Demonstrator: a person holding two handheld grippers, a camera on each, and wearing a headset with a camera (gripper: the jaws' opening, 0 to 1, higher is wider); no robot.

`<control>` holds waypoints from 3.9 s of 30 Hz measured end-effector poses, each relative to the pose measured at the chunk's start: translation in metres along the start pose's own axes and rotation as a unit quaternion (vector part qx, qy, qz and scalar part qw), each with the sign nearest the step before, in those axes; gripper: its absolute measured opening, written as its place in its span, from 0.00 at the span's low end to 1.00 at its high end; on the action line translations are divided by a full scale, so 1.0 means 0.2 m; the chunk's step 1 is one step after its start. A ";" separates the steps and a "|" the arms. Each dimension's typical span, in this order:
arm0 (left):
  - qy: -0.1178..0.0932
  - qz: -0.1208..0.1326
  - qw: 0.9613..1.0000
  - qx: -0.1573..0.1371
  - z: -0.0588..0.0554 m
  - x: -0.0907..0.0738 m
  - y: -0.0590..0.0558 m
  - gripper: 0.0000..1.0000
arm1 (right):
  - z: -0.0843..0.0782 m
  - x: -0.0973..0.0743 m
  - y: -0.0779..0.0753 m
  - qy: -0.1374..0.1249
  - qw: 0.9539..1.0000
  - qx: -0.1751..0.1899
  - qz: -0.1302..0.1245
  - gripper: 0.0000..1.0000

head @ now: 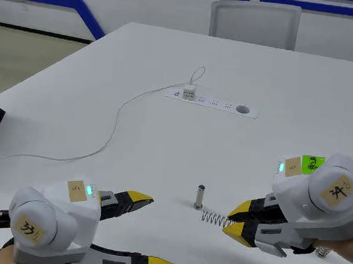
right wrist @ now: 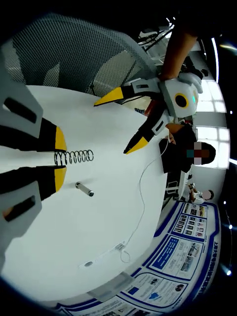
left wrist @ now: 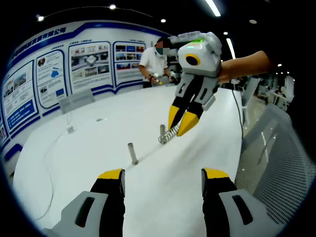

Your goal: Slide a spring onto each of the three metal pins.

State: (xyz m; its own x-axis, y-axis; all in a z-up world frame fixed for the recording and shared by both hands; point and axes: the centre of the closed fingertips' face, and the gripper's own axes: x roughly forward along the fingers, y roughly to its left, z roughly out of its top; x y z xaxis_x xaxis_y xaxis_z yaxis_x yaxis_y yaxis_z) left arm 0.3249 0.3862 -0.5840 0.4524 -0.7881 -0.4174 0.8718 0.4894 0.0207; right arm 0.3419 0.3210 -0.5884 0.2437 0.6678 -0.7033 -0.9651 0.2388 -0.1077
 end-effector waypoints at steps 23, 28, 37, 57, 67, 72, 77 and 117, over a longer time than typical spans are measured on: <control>-0.024 -0.092 0.993 0.064 0.26 0.17 -0.20 0.28 | 0.05 -0.16 0.12 -0.011 0.998 -0.067 0.013 0.11; -0.019 -0.099 0.992 0.070 0.27 0.19 -0.22 0.19 | 0.05 -0.17 0.14 -0.010 0.997 -0.074 0.019 0.11; -0.006 -0.107 0.990 0.089 0.26 0.19 -0.25 0.13 | 0.05 -0.18 0.15 -0.006 0.996 -0.082 0.020 0.11; 0.017 -0.128 0.978 0.164 0.23 0.20 -0.29 0.10 | 0.02 -0.18 0.18 -0.004 0.995 -0.090 0.042 0.12; 0.021 -0.130 0.976 0.173 0.22 0.19 -0.29 0.10 | -0.01 -0.17 0.17 0.000 0.996 -0.079 0.048 0.15; 0.016 -0.132 0.977 0.169 0.23 0.19 -0.29 0.10 | 0.00 -0.17 0.17 -0.010 0.997 -0.062 0.053 0.12; 0.017 -0.129 0.977 0.171 0.23 0.19 -0.28 0.10 | 0.02 -0.18 0.17 -0.020 0.997 -0.053 0.056 0.11; -0.004 -0.121 0.983 0.135 0.26 0.18 -0.27 0.10 | 0.27 -0.24 0.19 -0.125 0.988 0.006 0.089 0.11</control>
State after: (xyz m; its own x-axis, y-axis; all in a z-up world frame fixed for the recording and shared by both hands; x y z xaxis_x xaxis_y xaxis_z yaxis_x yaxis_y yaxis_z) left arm 0.3036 0.3108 -0.5534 0.2252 -0.8728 -0.4330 0.9719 0.1703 0.1622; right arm 0.2982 0.3376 -0.5209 0.0875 0.8533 -0.5140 -0.9939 0.1094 0.0123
